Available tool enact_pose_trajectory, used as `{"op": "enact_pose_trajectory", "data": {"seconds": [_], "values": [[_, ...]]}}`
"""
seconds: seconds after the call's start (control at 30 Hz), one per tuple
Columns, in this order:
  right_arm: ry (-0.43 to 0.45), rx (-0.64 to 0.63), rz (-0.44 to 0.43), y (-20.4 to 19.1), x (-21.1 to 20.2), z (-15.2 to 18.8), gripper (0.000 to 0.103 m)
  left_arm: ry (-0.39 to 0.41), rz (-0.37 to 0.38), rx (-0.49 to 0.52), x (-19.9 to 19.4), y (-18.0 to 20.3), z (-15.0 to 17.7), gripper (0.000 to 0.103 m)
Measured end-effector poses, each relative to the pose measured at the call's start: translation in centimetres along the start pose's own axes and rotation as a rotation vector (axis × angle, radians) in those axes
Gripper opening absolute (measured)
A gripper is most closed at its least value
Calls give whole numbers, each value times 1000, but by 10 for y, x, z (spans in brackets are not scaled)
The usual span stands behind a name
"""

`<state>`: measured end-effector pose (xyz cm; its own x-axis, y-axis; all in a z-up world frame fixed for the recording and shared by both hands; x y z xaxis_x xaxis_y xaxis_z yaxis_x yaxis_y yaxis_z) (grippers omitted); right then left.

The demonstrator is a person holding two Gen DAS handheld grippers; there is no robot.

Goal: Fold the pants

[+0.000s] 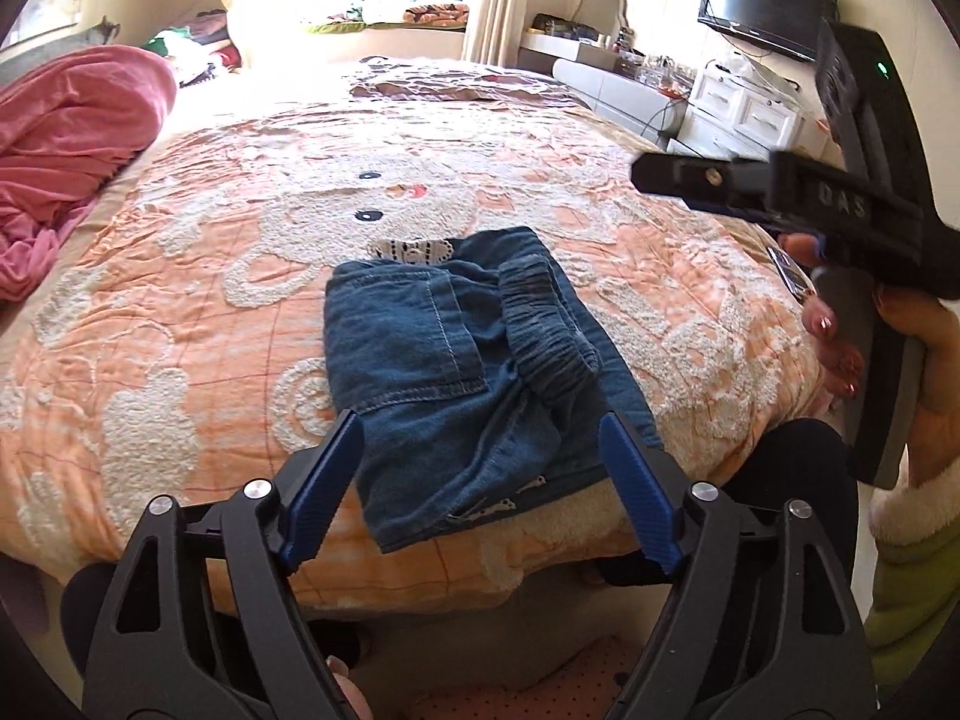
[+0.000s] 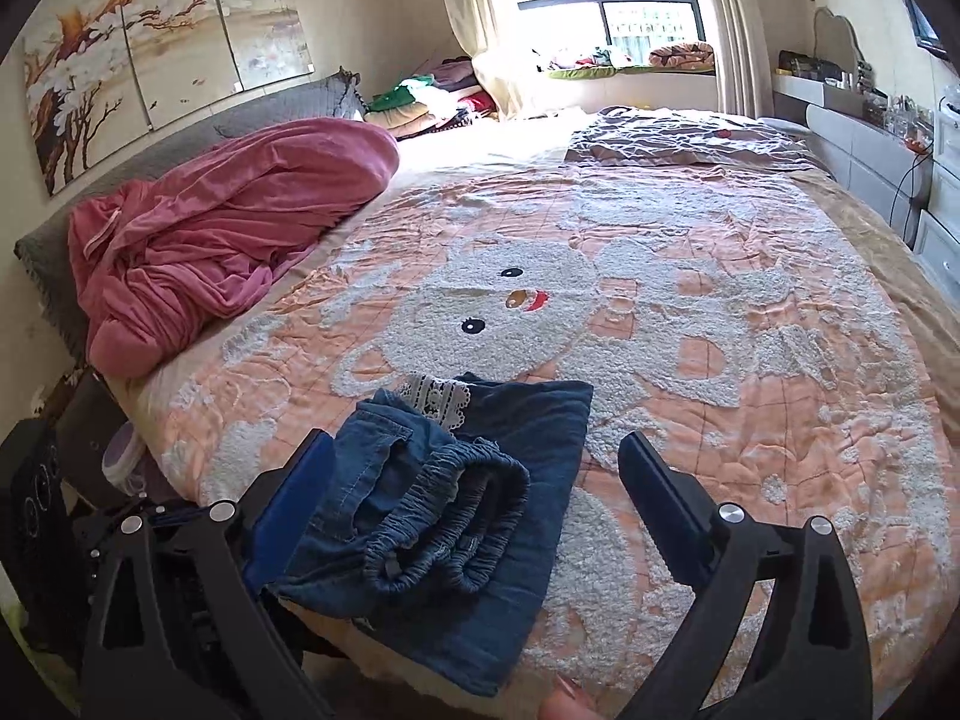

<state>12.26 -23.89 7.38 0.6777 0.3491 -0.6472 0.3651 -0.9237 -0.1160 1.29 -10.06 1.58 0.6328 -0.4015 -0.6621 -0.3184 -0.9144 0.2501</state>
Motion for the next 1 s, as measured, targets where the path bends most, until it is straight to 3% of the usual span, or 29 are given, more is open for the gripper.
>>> {"op": "enact_pose_trajectory", "data": {"seconds": [0.4,1.0], "values": [[5,-5,66,10,-3,19,98,17,-41,-41,-2,-18,-8,92],[-100,64,85,30,42,54,98,-28,-87,-106,32,-58,-11,93]]}}
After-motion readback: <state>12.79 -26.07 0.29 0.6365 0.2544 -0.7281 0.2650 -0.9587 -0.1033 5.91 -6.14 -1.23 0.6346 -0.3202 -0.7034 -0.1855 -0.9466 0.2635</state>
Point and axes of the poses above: each gripper's, at about its wrist camera, not at the fingertips, and x roughly the way its jaws point, y to its right, z to its underside, the point moved 6 cm from there along x, roughly the way its jaws point, and after that the axes turned 9 degrees about z, right-handed, at the moved point
